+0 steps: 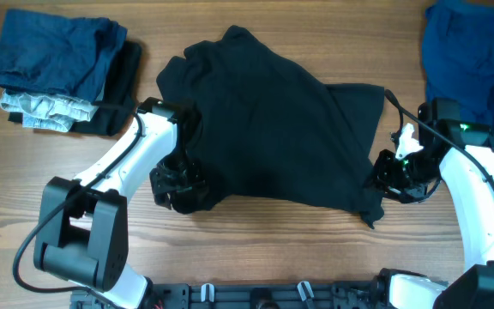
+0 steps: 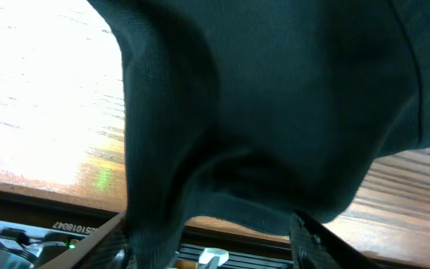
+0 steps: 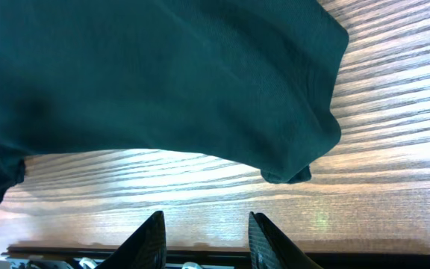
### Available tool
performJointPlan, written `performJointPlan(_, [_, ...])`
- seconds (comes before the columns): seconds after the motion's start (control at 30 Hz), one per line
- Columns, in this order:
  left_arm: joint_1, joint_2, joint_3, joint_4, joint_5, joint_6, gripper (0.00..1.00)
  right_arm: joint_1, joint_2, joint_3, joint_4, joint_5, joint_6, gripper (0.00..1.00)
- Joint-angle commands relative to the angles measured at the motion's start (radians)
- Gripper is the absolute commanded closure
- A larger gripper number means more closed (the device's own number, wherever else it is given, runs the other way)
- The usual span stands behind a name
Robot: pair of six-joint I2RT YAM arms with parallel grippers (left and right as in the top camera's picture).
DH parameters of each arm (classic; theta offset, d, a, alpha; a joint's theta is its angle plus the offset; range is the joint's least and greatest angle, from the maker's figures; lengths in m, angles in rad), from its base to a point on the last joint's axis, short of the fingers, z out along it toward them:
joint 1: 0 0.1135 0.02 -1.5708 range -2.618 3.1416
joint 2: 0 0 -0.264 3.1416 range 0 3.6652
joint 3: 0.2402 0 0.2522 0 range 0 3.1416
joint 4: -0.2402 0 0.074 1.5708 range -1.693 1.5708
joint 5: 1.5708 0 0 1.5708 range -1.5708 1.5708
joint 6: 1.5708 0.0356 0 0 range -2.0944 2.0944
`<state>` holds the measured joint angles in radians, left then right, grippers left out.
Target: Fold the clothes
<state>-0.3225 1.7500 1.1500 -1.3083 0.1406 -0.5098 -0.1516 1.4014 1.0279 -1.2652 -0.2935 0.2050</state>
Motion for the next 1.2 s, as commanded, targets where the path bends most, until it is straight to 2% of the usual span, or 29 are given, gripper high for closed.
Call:
performJointPlan(0.0, [0.0,-0.036,-0.007,-0.003,0.011,0.009,0.3,-0.004,-0.004,-0.005,0.006,-0.029,0.007,0.63])
performJointPlan(0.1, [0.011,-0.102,-0.001,-0.01,-0.011,0.008,0.28,-0.004,-0.005,-0.005,0.045,-0.087,0.004,0.61])
performJointPlan(0.2, [0.058,-0.2,0.023,-0.014,-0.034,0.006,0.19,-0.004,-0.005,0.003,0.105,-0.096,0.004,0.57])
performJointPlan(0.27, [0.113,-0.307,0.039,0.019,-0.037,0.008,0.18,-0.004,-0.005,0.017,0.173,-0.097,-0.023,0.43])
performJointPlan(0.33, [0.15,-0.415,0.039,0.092,-0.038,0.009,0.11,-0.004,-0.005,0.029,0.24,-0.095,-0.058,0.3])
performJointPlan(0.4, [0.158,-0.505,0.039,0.187,-0.053,0.014,0.04,-0.004,0.0,0.032,0.363,-0.076,-0.071,0.23])
performJointPlan(0.47, [0.158,-0.534,0.039,0.26,-0.06,0.039,0.04,-0.004,0.018,0.032,0.476,-0.034,-0.071,0.22])
performJointPlan(0.6, [0.158,-0.497,0.039,0.349,-0.06,0.062,0.01,-0.004,0.11,0.032,0.683,0.048,-0.072,0.25])
performJointPlan(0.83, [0.156,-0.385,0.039,0.358,-0.051,0.062,0.04,-0.007,0.336,0.032,1.027,0.059,-0.07,0.36])
performJointPlan(0.93, [0.156,-0.379,0.039,0.358,-0.051,0.062,0.04,-0.017,0.397,0.032,1.093,0.093,-0.062,0.42])
performJointPlan(1.17, [0.156,-0.379,0.039,0.359,-0.052,0.062,0.03,-0.06,0.496,0.032,1.212,0.117,-0.045,0.43])
